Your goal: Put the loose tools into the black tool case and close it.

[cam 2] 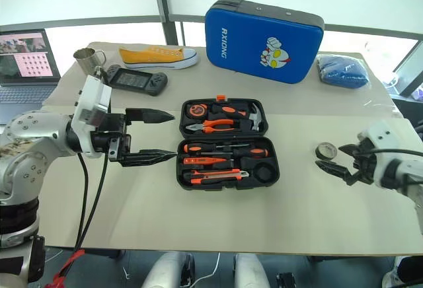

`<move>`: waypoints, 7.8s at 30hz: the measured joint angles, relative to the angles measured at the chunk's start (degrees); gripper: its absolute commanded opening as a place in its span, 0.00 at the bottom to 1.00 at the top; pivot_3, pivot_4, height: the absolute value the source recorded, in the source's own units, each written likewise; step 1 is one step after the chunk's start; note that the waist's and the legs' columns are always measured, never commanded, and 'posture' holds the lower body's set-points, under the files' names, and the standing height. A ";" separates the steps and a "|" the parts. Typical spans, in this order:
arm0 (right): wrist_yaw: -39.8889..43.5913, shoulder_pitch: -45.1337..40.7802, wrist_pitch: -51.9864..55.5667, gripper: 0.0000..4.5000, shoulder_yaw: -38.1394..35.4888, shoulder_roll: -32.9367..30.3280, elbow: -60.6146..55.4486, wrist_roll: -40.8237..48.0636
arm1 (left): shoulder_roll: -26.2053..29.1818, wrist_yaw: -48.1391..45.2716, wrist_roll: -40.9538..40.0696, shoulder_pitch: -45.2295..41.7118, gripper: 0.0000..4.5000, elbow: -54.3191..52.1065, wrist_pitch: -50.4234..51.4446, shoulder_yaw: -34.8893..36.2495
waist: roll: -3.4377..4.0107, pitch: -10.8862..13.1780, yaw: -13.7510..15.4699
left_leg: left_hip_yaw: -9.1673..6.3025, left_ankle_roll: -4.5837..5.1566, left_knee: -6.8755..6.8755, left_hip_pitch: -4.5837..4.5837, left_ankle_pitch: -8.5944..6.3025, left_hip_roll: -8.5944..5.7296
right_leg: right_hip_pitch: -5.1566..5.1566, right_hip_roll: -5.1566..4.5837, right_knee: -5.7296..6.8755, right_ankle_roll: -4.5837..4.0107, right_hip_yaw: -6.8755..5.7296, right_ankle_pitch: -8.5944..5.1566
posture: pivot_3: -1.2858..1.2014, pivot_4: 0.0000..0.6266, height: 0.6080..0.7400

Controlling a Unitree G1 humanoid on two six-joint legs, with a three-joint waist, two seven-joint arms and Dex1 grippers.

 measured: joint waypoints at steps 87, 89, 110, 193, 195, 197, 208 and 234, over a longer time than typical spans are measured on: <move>-3.18 -9.95 8.77 0.22 4.77 8.79 -4.61 -0.74 | 1.47 17.35 16.59 7.29 0.26 19.11 -8.63 -9.43 | 0.08 0.13 0.36 | 0.08 -0.03 -0.49 -0.33 0.02 -0.06 | -0.55 -0.17 -0.07 0.02 -0.05 0.02 | 0.52 0.24 1.00; -2.89 -9.95 6.37 0.06 6.25 9.38 -3.59 -2.42 | 0.64 17.52 17.97 7.32 0.09 19.37 -9.66 -10.62 | 0.09 0.13 0.35 | 0.10 -0.04 -0.48 -0.49 0.03 -0.07 | -0.74 -0.17 -0.04 0.01 -0.04 0.02 | 0.52 0.24 1.00; 0.29 -6.28 3.57 0.00 13.80 13.24 -9.99 -7.07 | -5.42 14.56 23.22 7.21 0.01 21.19 -9.23 -17.99 | 0.10 0.12 -0.07 | 0.11 -0.12 -0.47 -0.65 0.08 -0.06 | -1.01 -0.12 0.07 -0.01 -0.01 0.04 | 0.52 0.24 1.00; 0.89 -16.26 24.59 0.02 8.05 16.19 -6.14 4.38 | -8.14 19.87 7.89 -4.84 0.00 26.83 21.58 -8.93 | 0.02 0.11 -0.11 | 0.00 -0.23 -0.55 -0.63 0.60 -0.12 | -1.03 -0.15 0.18 -0.11 -0.08 0.33 | 0.52 0.24 1.00; -1.05 -15.80 24.56 0.02 6.45 17.05 -7.46 4.33 | -8.88 19.99 7.90 -3.60 0.00 25.41 19.37 -8.04 | 0.02 0.12 -0.09 | 0.00 -0.24 -0.55 -0.70 0.60 -0.09 | -1.10 -0.17 0.17 -0.11 -0.08 0.33 | 0.52 0.24 1.00; -3.36 -15.64 24.40 0.02 4.34 18.31 -9.32 4.33 | -9.94 20.73 8.26 -1.98 0.00 23.45 15.94 -6.75 | 0.01 0.13 -0.07 | 0.00 -0.23 -0.55 -0.77 0.60 -0.07 | -1.16 -0.19 0.16 -0.10 -0.08 0.35 | 0.52 0.24 1.00; -9.61 -3.90 9.86 0.02 -0.42 20.62 -25.28 0.98 | -12.80 26.04 22.36 7.08 0.00 18.77 -17.03 -8.52 | 0.02 0.12 0.76 | 0.02 -0.20 -0.78 -0.81 0.58 -0.12 | -1.13 -0.21 0.09 -0.06 -0.12 0.37 | 0.52 0.24 1.00; -1.51 36.28 -28.48 0.85 -8.60 10.91 -40.62 -1.52 | 0.95 23.46 12.17 33.86 0.90 2.08 -13.21 11.95 | 0.03 0.04 -0.17 | 0.07 -0.20 -0.88 0.59 0.55 0.19 | 0.17 -0.17 -0.19 -0.19 -0.15 0.28 | 0.52 0.24 1.00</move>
